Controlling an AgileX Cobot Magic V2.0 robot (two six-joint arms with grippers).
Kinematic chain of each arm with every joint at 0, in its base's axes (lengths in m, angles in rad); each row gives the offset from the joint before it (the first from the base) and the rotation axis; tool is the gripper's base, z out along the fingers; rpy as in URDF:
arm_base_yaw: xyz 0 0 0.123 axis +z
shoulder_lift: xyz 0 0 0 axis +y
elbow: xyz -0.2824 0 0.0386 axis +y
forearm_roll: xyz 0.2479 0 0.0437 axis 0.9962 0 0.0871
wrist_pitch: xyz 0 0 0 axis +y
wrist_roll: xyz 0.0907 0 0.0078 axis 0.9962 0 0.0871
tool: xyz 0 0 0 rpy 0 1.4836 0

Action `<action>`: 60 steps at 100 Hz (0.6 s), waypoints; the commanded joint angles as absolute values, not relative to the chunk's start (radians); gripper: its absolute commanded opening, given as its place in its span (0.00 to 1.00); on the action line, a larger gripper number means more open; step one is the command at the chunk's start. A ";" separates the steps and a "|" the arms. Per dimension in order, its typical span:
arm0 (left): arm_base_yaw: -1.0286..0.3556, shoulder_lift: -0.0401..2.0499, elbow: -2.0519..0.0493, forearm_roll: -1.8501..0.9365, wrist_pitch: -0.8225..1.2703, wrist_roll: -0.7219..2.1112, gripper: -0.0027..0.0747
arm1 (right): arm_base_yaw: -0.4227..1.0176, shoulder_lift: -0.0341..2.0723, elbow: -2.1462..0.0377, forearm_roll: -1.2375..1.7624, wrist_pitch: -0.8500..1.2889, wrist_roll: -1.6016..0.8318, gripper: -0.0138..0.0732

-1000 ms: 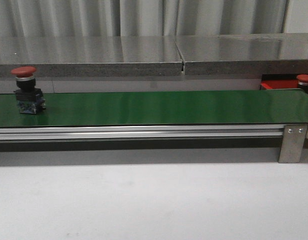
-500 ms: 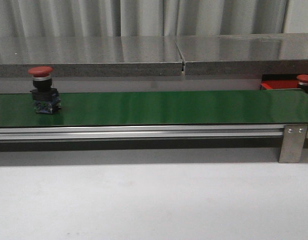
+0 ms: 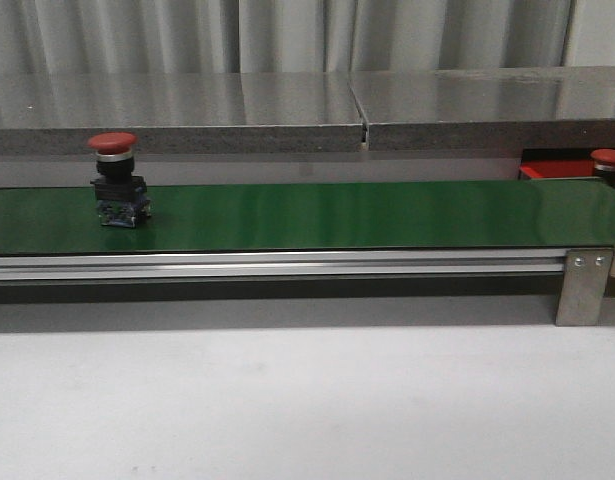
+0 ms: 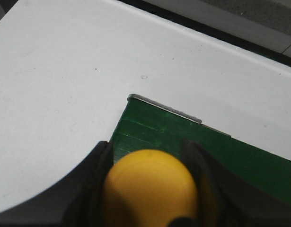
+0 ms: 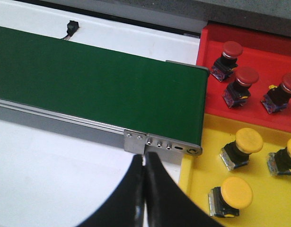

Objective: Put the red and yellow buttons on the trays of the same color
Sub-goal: 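Lower the yellow button onto the belt start and open the left gripper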

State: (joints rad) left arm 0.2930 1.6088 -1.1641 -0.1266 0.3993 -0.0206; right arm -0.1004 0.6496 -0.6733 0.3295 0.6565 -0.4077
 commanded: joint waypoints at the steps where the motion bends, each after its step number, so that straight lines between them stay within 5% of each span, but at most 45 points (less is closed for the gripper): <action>1: 0.286 1.569 -1.153 -0.139 0.262 -0.015 0.01 | -0.100 0.645 -0.699 0.341 0.593 -0.416 0.08; 60: 0.286 1.688 -1.130 -0.169 0.251 -0.015 0.01 | -0.100 0.645 -0.699 0.341 0.593 -0.416 0.08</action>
